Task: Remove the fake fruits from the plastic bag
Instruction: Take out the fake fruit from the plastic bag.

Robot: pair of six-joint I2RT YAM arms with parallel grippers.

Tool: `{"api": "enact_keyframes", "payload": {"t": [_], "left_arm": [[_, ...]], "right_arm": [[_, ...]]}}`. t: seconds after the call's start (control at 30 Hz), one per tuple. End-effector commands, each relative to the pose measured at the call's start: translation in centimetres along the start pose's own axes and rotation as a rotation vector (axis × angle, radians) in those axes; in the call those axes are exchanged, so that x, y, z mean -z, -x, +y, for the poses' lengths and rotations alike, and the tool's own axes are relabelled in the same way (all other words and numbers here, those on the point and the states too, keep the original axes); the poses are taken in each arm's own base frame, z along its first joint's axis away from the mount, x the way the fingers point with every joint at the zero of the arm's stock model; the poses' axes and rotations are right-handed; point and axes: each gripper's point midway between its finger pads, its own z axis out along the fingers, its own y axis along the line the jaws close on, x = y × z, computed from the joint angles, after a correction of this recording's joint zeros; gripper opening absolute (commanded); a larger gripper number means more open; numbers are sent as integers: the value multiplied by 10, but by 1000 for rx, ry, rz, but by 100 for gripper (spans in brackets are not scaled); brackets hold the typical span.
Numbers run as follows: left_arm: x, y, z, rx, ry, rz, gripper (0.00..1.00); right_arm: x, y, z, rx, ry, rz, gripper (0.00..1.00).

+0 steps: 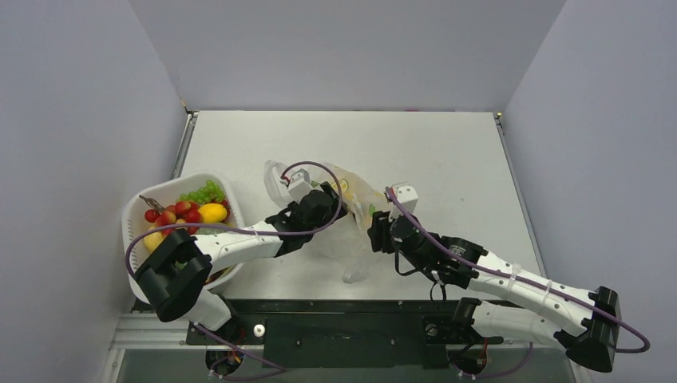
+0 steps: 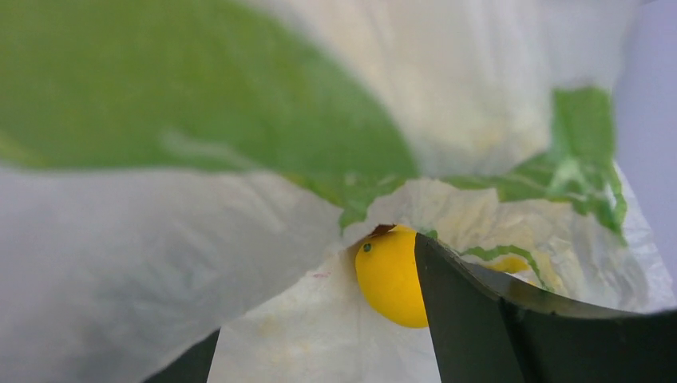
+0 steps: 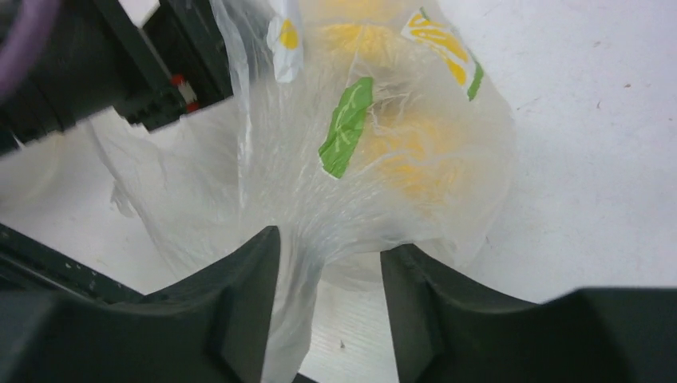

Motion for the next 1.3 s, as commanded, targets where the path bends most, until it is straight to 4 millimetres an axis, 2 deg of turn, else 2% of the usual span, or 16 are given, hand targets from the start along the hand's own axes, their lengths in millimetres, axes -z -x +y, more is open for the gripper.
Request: {"api": "enact_keyframes", "payload": {"t": [0.0,0.07,0.17,0.33,0.43,0.57,0.63,0.7,0.77,0.83,0.9,1.0,1.03,1.13,1.2,1.27], "left_arm": [[4,10,-16,30,-67,-14,79],[3,7,-17,17,-74,-1,79],[3,1,-26,-11,-108,35,79],[2,-15,-40,-24,-165,118,78],[-2,-20,-37,-19,-156,132,78],[-4,-26,-39,-19,-162,155,78],[-5,-29,-40,-22,-163,170,78],[-6,-33,-40,-24,-164,181,78],[-7,-35,-40,-24,-166,192,78],[-7,-38,-41,-28,-173,203,78],[-9,-40,-43,-37,-180,216,78],[-13,-44,-47,-40,-186,227,78],[-13,-43,-50,-39,-191,228,78],[-17,-46,-53,-47,-192,236,79],[-18,-46,-56,-51,-199,239,79],[-19,-47,-56,-50,-198,242,79]], "right_arm": [[13,51,3,-42,24,-82,50],[17,65,4,-49,23,-96,61],[18,73,-2,-53,-20,-86,66],[7,67,-10,-39,-85,-51,77],[-2,65,-15,-6,-130,-39,78],[-25,47,-19,51,-169,3,78],[-36,38,-28,57,-224,22,77],[-47,27,-41,57,-286,41,73],[-53,19,-51,34,-315,50,62],[-59,7,-60,7,-326,52,42],[-61,0,-66,-16,-326,41,30],[-65,-7,-73,-53,-320,46,19],[-68,-11,-72,-59,-303,62,11],[-70,-14,-75,-73,-295,77,6],[-69,-12,-73,-74,-279,77,7],[-65,-9,-68,-75,-249,72,15]]}}
